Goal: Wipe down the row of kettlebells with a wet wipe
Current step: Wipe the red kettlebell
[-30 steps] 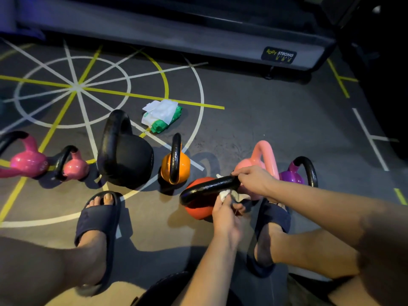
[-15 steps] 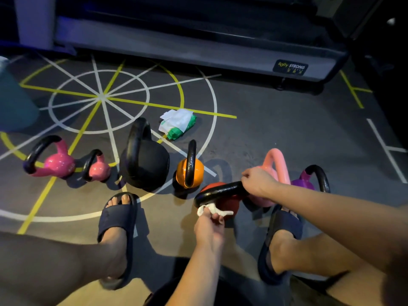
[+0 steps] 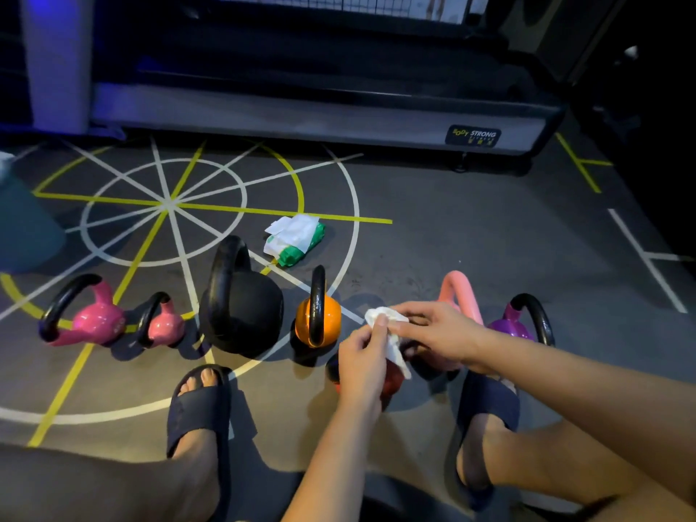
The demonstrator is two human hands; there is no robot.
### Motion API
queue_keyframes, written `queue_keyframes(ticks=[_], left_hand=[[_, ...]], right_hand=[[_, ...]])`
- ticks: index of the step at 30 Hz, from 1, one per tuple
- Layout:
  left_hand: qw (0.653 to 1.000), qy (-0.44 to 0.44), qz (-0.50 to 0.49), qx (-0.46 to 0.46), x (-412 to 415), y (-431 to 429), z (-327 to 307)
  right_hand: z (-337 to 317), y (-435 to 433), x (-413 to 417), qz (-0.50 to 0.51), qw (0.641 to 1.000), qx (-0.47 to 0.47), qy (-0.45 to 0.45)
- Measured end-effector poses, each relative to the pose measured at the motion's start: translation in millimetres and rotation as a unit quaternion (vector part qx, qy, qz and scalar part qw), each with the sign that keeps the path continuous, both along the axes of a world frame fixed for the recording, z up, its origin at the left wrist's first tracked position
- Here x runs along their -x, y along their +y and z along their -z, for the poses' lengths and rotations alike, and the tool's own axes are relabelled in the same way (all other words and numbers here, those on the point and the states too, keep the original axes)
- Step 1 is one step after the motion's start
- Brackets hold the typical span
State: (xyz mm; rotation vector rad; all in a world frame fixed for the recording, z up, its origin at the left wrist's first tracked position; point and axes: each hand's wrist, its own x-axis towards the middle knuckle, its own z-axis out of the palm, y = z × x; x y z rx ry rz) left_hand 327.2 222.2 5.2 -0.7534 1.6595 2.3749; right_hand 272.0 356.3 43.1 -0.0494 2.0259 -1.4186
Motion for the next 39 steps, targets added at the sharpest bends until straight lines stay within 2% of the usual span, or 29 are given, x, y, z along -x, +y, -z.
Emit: queue_keyframes(ticks=[3,7,10,14,17,20,26,31,32,34,37,39], left_hand=[[0.999,0.020,0.024,0.044,12,-7,-6],[0.999,0.010,-0.041,0.027,24,-7,-11],[0.994,-0.017,-0.103,-0.034,42,-19,-20],[0.991,-0.057,-0.084,-0.090,83,-37,-46],[0.999,-0.046,0.012,0.016,108,-40,-63],[0.988,-0.005,0.089,0.128,129,-47,-87],[0.917,0.079,0.205,0.332,146,-89,-137],[0.875,0.100,0.213,0.423,137,-111,-136],[0.880,0.095,0.215,0.413,139,-111,-132],[0.914,0.070,0.204,0.342,145,-104,-125],[0.931,0.065,0.162,0.319,163,-106,-118],[0.949,0.047,0.150,0.272,174,-110,-117]], right_hand=[[-10,5,11,0.035,0.997,-0.044,0.059],[-21,-1,25,0.092,0.986,-0.079,0.116],[-28,-6,36,0.097,0.984,-0.101,0.111],[-35,-15,55,0.027,0.993,-0.109,0.023],[-39,-22,70,-0.016,0.998,-0.060,-0.007],[-46,-27,85,0.006,0.999,0.019,-0.050],[-68,-55,97,0.051,0.973,0.193,-0.116],[-80,-65,103,-0.060,0.974,0.184,-0.114],[-80,-68,105,-0.052,0.982,0.157,-0.096],[-76,-70,108,-0.008,0.993,0.101,-0.060],[-76,-66,111,0.030,0.995,0.095,-0.018],[-78,-58,116,0.047,0.996,0.079,0.014]])
